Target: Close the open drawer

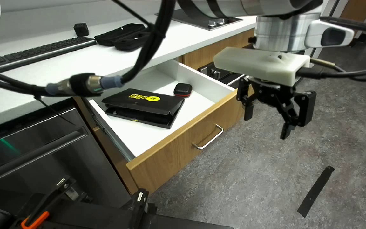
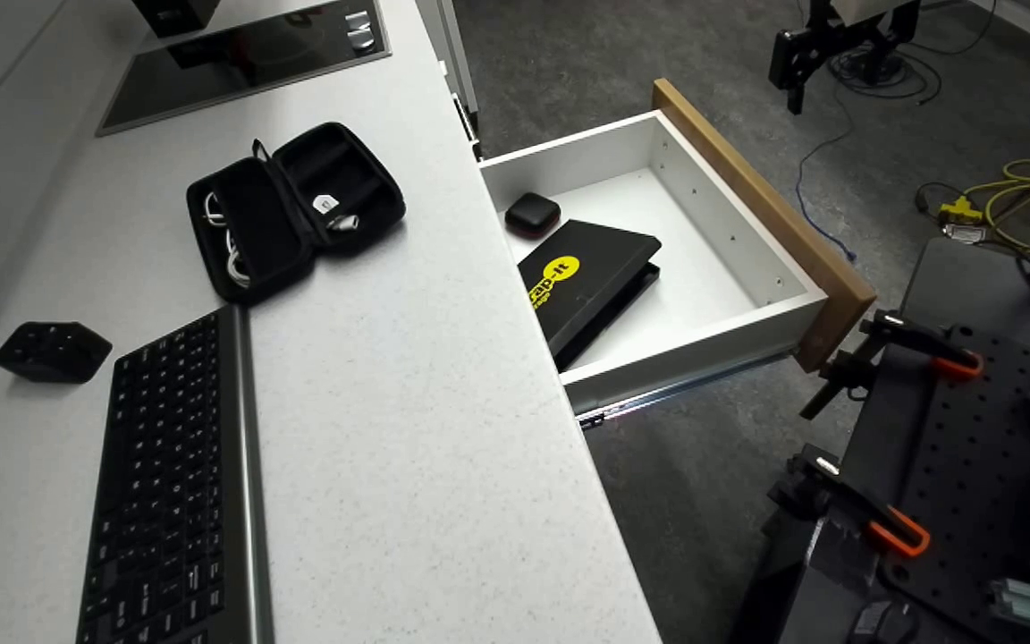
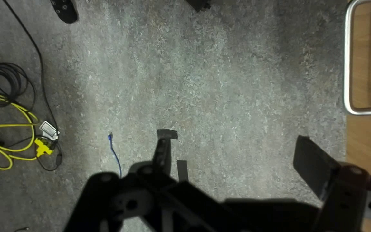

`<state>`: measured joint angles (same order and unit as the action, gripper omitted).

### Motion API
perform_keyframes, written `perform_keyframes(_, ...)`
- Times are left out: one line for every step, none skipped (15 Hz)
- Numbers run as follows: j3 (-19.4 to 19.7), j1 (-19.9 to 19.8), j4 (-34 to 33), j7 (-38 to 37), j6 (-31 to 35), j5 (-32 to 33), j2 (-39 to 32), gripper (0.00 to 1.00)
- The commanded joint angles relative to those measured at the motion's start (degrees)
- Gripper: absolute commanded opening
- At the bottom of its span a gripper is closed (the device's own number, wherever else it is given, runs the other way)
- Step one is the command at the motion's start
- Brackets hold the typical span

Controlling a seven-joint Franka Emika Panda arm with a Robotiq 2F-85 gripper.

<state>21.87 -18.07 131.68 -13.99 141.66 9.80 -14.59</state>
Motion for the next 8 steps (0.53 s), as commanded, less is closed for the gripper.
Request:
perform_keyframes(0.95, 0.83, -6.86, -4.98, 0.36, 0.05, -9.0, 1.0)
perform_keyframes(0.63, 0.82, -8.54, -5.49, 0.1, -1.0, -11.18, 1.0)
perform_keyframes(0.34, 0.87, -10.2, -6.27, 0.02, -1.95, -13.38, 1.0)
perform_keyframes(-0.05, 1.01, -12.1, -6.88, -0.72, -2.84, -15.72, 1.0)
perform_keyframes(-0.5, 0.99, -13.81, -7.02, -1.72, -3.77, -17.65, 1.0)
perform_keyframes(-1.01, 0.94, -15.36, -7.06, -2.33, -4.81, -19.42, 1.0)
perform_keyframes(-1.69, 0.77, -17.17, -6.44, -3.94, -5.97, -21.18, 1.0)
perform_keyframes(-2.26, 0.57, -18.68, -5.65, -5.28, -6.88, -22.62, 1.0)
